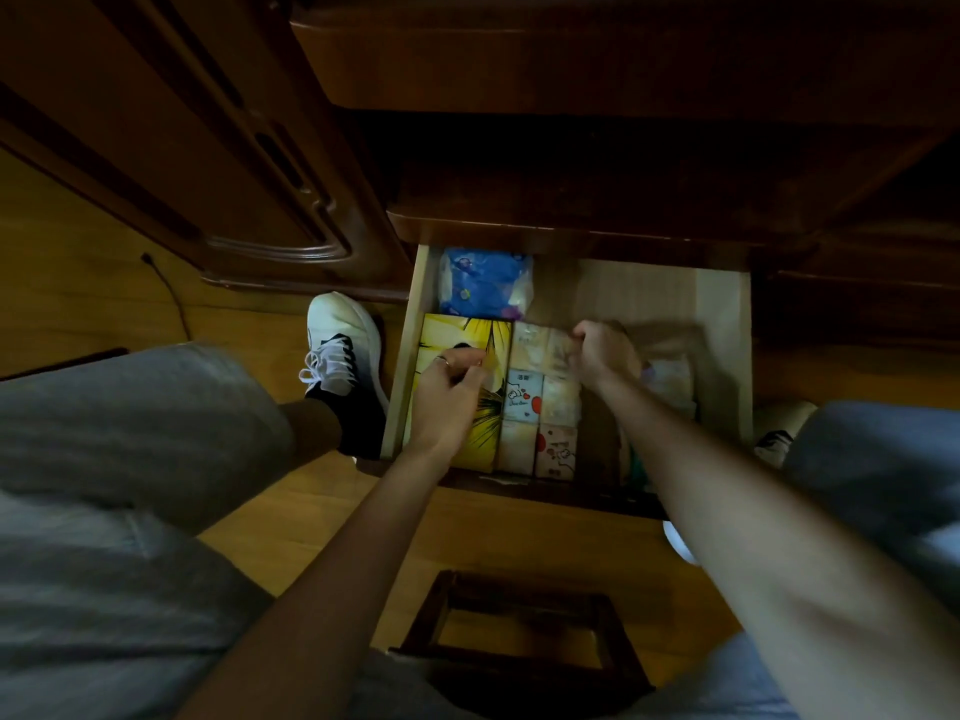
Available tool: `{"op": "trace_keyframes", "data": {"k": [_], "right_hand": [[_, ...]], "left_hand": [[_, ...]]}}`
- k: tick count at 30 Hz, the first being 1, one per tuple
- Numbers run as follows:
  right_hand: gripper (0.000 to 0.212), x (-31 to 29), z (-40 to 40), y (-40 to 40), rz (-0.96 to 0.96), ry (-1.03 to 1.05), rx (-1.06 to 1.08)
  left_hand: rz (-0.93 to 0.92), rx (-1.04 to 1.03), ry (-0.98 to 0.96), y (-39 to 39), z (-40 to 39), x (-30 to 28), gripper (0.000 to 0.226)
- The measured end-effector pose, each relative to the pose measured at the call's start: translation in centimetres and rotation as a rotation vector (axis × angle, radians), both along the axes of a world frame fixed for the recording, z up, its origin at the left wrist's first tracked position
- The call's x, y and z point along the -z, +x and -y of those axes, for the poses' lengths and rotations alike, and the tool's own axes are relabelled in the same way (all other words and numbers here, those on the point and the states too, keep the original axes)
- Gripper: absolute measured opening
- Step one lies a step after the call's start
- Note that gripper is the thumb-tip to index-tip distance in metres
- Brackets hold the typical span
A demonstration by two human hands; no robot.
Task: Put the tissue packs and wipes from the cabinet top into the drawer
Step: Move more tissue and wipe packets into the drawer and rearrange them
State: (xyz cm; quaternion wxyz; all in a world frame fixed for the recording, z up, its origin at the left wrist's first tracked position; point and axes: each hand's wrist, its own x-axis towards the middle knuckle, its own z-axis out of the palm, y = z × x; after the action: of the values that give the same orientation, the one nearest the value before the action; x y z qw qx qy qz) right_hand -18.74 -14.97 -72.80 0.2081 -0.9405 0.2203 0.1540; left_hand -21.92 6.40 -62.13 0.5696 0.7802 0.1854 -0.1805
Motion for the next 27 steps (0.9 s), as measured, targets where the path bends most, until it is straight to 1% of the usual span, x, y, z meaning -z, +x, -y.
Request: {"op": "trace_keyframes", "data": {"k": [2, 4, 6, 8, 9, 11, 12, 13, 15, 17, 19, 21, 23, 25, 27], "right_hand": [[0.029, -0.2, -0.1, 0.3, -0.02, -0.109, -0.044], [0.034, -0.3, -0.4, 0.9, -0.038, -0.087, -0.048], [0.041, -0.4, -0.8, 1.4, -0.055, -0.048, 0.001], [0.048, -0.6, -1.4, 2.1, 0.02, -0.06, 0.054], [0.05, -0.7, -1.9, 2.6, 0.093, -0.037, 0.056], [0.052, -0.9, -3.3, 4.1, 0.197, 0.142, 0.004], [0.053, -1.0, -4.0, 5.0, 0.195, 0.235, -0.049], [0.053, -1.3, -4.6, 5.9, 0.164, 0.281, -0.115], [0.05, -1.4, -5.4, 7.6, 0.102, 0.215, -0.236], [0.052, -1.0, -5.8, 8.6, 0.074, 0.097, -0.295], [0.052, -0.5, -5.4, 9.2, 0.041, 0.056, -0.248], [0.039, -0.1, -4.5, 9.9, 0.006, 0.058, -0.192], [0.037, 0.0, -3.7, 10.5, 0.0, 0.041, -0.159], [0.036, -0.3, -3.5, 10.6, 0.07, 0.094, -0.006], [0.028, -0.4, -3.3, 9.8, 0.219, 0.12, 0.215]], "left_hand": [[0.117, 0.209, 0.254, -0.1, -0.5, 0.4, 0.027], [0.209, 0.438, 0.511, -0.5, -1.2, 1.1, 0.038], [0.203, 0.608, 0.668, -0.9, -1.9, 1.6, 0.049], [0.189, 0.716, 0.742, -1.3, -2.2, 2.3, 0.057], [0.191, 0.728, 0.748, -1.3, -2.2, 2.5, 0.059], [0.196, 0.687, 0.72, -1.2, -2.2, 2.6, 0.058], [0.201, 0.661, 0.712, -1.1, -2.2, 2.6, 0.056], [0.206, 0.643, 0.714, -1.0, -2.2, 2.7, 0.054], [0.211, 0.626, 0.716, -0.8, -2.3, 2.8, 0.052], [0.208, 0.621, 0.712, -0.8, -2.4, 2.9, 0.05], [0.203, 0.631, 0.72, -0.8, -2.4, 2.9, 0.05], [0.201, 0.651, 0.723, -0.8, -2.5, 3.0, 0.051], [0.203, 0.661, 0.722, -0.9, -2.6, 3.1, 0.052], [0.213, 0.657, 0.727, -0.8, -2.6, 3.2, 0.053], [0.216, 0.65, 0.729, -0.9, -2.6, 3.4, 0.053]]}}
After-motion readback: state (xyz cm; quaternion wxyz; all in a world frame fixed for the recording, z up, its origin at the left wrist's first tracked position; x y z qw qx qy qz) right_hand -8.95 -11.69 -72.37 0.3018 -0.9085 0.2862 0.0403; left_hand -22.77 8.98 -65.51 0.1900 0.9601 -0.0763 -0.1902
